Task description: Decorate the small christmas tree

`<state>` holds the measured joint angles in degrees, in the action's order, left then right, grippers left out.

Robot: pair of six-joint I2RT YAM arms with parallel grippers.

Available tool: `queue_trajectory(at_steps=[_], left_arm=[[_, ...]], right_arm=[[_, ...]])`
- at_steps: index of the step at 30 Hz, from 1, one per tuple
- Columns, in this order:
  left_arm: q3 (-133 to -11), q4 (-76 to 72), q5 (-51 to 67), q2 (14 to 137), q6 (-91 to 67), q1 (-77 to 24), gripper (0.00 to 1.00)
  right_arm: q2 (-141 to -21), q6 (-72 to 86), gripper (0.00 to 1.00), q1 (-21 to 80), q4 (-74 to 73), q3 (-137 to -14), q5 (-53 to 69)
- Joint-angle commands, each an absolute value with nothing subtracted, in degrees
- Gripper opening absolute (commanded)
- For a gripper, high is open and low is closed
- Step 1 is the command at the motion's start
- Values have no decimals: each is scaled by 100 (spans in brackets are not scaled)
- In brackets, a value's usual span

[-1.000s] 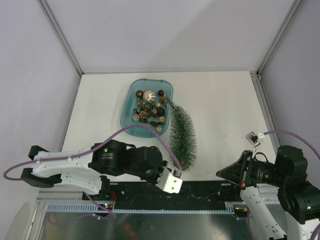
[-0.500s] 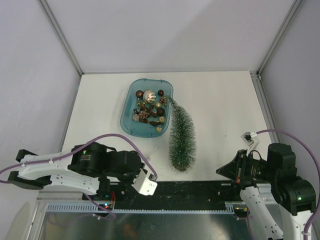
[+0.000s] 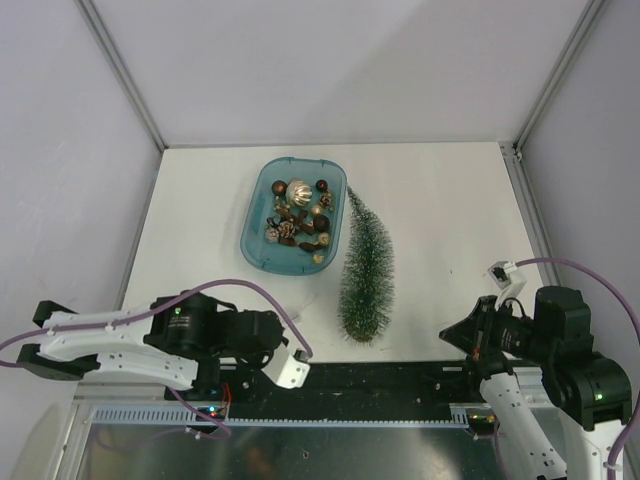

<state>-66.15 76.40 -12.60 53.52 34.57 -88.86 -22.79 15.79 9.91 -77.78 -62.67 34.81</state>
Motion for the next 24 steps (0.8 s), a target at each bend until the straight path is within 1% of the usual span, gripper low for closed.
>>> queue_trajectory(at_steps=[1,6,11,12,13,15,16,19,20,21,24], left_arm=[[-6244,7798,-2172,4834,3631,-8854,0],[-6145,7388,-3001,4192,3527,-8576,0],[-6500,7253,-3524,3814,3325,-8427,0],[-6541,7270,-3573,3775,3280,-8419,0],[-6580,7296,-3601,3746,3231,-8415,0],[-6646,7412,-3594,3716,3102,-8412,0],[-6667,7472,-3572,3708,3045,-8412,0],[-6685,7771,-3501,3681,2918,-8413,0],[-6669,7862,-3517,3629,2905,-8412,0],[-6648,7926,-3556,3586,2911,-8412,0],[-6649,7979,-3823,3422,3008,-8411,0]], right_arm=[[-2168,1458,0,1011,-8510,-6134,3775],[-1874,1616,0,965,-8284,-5827,4375],[-1851,1758,0,825,-7995,-5777,4592],[-1857,1820,1,786,-7851,-5749,4643],[-1860,1916,4,718,-7696,-5714,4707],[-1856,2109,14,557,-7318,-5649,4838],[-1864,2197,21,481,-7096,-5615,4888],[-1878,2446,34,252,-6608,-5485,4890],[-1884,2515,46,210,-6446,-5432,4875],[-1887,2554,54,180,-6325,-5362,4837],[-1931,2536,66,144,-6049,-5255,4631]])
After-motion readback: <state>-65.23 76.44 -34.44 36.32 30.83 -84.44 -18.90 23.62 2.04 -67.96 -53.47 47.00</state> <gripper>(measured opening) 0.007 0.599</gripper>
